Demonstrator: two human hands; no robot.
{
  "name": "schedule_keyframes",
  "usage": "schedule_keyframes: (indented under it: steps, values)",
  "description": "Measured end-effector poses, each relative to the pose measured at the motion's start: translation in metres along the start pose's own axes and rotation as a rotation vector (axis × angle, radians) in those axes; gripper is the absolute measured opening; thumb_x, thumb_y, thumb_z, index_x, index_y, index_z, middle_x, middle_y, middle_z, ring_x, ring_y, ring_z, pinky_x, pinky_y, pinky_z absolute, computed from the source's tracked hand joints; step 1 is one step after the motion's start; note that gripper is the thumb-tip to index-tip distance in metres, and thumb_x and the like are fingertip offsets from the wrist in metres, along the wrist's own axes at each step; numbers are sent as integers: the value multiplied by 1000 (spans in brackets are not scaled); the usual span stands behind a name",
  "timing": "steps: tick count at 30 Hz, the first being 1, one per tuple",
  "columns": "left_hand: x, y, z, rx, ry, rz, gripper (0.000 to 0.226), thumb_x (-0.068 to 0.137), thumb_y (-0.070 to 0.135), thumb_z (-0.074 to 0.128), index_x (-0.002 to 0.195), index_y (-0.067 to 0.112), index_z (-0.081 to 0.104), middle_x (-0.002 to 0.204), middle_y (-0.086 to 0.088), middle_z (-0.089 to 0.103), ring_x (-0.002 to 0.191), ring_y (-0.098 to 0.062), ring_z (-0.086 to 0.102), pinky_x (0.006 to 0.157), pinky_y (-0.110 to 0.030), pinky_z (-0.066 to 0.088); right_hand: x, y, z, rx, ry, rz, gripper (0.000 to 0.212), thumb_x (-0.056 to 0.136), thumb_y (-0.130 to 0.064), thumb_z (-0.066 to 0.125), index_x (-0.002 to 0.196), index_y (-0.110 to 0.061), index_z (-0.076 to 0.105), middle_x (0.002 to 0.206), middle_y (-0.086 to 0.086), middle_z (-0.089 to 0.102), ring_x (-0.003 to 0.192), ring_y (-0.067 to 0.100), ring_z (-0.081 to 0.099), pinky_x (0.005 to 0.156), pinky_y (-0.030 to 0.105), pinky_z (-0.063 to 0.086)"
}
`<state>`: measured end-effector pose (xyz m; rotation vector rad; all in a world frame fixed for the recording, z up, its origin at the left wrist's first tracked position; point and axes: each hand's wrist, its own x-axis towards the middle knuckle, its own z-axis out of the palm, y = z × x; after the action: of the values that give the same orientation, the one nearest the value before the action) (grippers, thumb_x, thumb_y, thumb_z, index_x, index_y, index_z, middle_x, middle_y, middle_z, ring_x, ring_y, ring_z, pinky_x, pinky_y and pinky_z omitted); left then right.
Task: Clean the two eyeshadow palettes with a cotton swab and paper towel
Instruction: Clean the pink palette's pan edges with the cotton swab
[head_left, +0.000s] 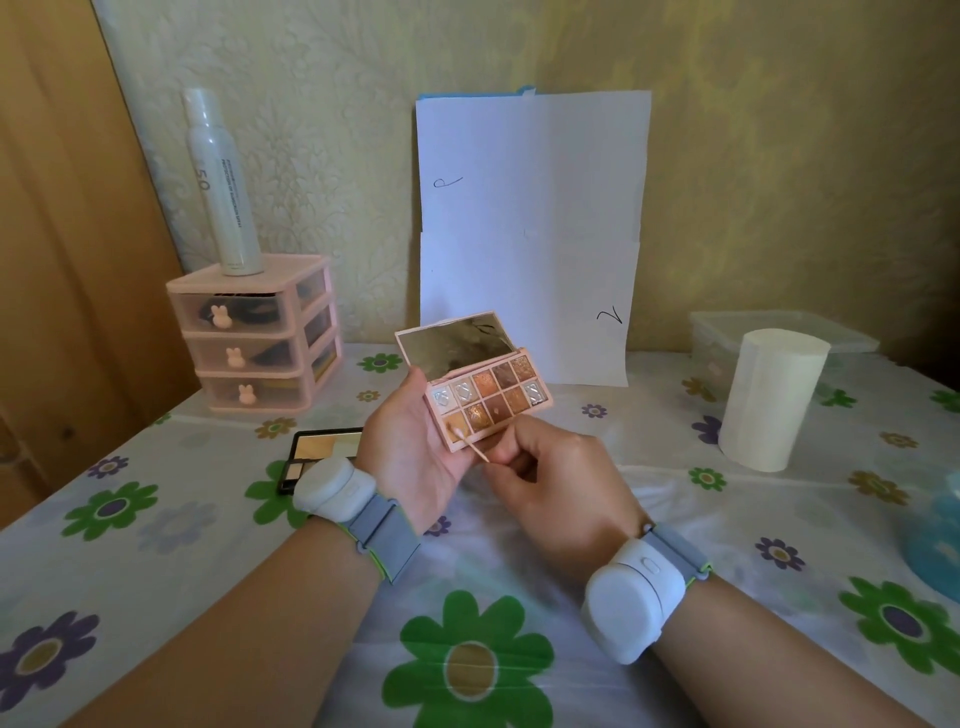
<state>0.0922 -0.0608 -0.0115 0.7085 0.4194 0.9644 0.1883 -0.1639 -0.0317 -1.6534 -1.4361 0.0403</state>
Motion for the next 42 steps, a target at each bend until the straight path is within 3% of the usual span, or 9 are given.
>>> schedule_keyframes:
  steps: [6, 11, 16, 22, 28, 36, 42]
  values:
    - [2, 1, -3, 35, -12, -4, 55, 111, 42, 25, 117, 5, 66, 108, -18, 77, 94, -32, 75, 75, -44, 63, -2, -1, 2, -41, -62, -40, 15, 83, -13, 69, 72, -21, 61, 67, -7, 64, 68, 10, 58, 62, 22, 45]
    - [2, 3, -2, 2, 39, -22, 53, 111, 42, 28, 120, 5, 64, 106, -19, 77, 86, -34, 77, 65, -48, 63, 0, 2, 0, -66, -47, 18, 15, 83, -14, 68, 72, -23, 61, 66, -8, 64, 67, 9, 58, 64, 24, 46]
    - [3, 5, -4, 15, 59, -22, 54, 110, 45, 28, 132, 7, 60, 121, -19, 73, 106, -42, 72, 83, -59, 58, 2, 7, -7, -75, -9, 106, 14, 84, -20, 66, 73, -26, 61, 67, -10, 64, 68, 6, 59, 62, 21, 46]
    - [3, 4, -3, 24, 49, -43, 51, 111, 42, 28, 113, 7, 66, 95, -15, 79, 77, -31, 78, 58, -46, 62, -1, 0, -1, -91, -37, 52, 12, 84, -18, 67, 74, -23, 62, 67, -7, 65, 68, 11, 60, 66, 27, 47]
    - [1, 4, -4, 31, 40, -53, 52, 110, 45, 28, 129, 9, 61, 120, -18, 74, 106, -41, 71, 80, -57, 60, 5, 11, -11, -127, 22, 167, 8, 85, -21, 64, 78, -25, 63, 70, -9, 65, 71, 9, 60, 64, 23, 46]
    - [2, 4, -3, 20, 29, -40, 52, 111, 44, 27, 131, 8, 60, 123, -19, 72, 110, -43, 69, 84, -59, 58, 3, 8, -8, -123, 12, 133, 8, 85, -20, 64, 78, -23, 63, 69, -9, 65, 69, 8, 59, 62, 21, 46]
    - [5, 4, -8, 6, -1, -44, 50, 110, 44, 28, 124, 11, 63, 119, -17, 74, 110, -44, 69, 88, -61, 57, 10, 17, -19, -176, 72, 246, 7, 86, -23, 62, 79, -25, 63, 72, -10, 64, 75, 14, 59, 62, 25, 42]
